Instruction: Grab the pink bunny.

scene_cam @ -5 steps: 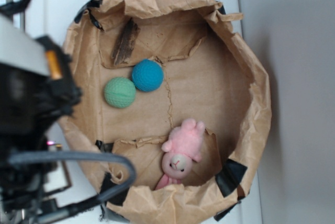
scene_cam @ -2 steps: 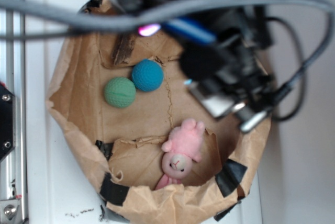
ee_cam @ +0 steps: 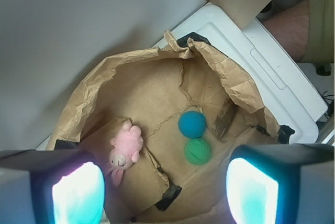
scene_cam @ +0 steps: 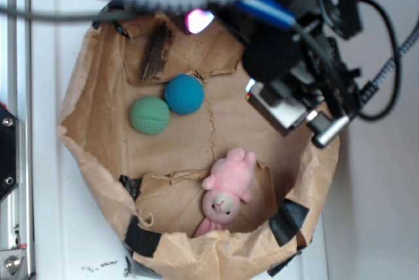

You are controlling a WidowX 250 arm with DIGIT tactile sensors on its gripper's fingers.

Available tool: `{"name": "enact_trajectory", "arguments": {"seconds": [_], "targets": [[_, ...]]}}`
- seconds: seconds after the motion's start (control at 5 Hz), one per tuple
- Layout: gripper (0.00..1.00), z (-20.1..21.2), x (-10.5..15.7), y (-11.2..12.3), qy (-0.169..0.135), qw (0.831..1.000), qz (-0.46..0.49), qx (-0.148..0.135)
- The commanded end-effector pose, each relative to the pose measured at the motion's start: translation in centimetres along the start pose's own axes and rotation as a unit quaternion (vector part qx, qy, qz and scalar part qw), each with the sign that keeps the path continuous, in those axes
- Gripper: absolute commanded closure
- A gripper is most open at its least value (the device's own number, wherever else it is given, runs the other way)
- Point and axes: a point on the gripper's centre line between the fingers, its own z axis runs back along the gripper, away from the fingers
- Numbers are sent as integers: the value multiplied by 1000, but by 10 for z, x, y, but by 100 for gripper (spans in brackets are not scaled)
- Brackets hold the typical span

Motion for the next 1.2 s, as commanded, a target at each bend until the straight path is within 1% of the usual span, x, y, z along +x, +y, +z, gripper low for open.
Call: {"name": "enact_trajectory", "arguments": {"seconds": [0.0, 0.2, 0.4, 0.6, 0.8, 1.0], "targets": [[0, -16, 8, 5, -50, 999, -4, -12], [0, -34, 12, 7, -54, 998, -12, -2], [0, -61, 14, 11, -70, 997, -10, 13], [0, -97, 12, 11, -87, 996, -6, 30], [0, -122, -1, 9, -95, 995, 5, 27], [0, -135, -17, -8, -67, 997, 46, 7]]}}
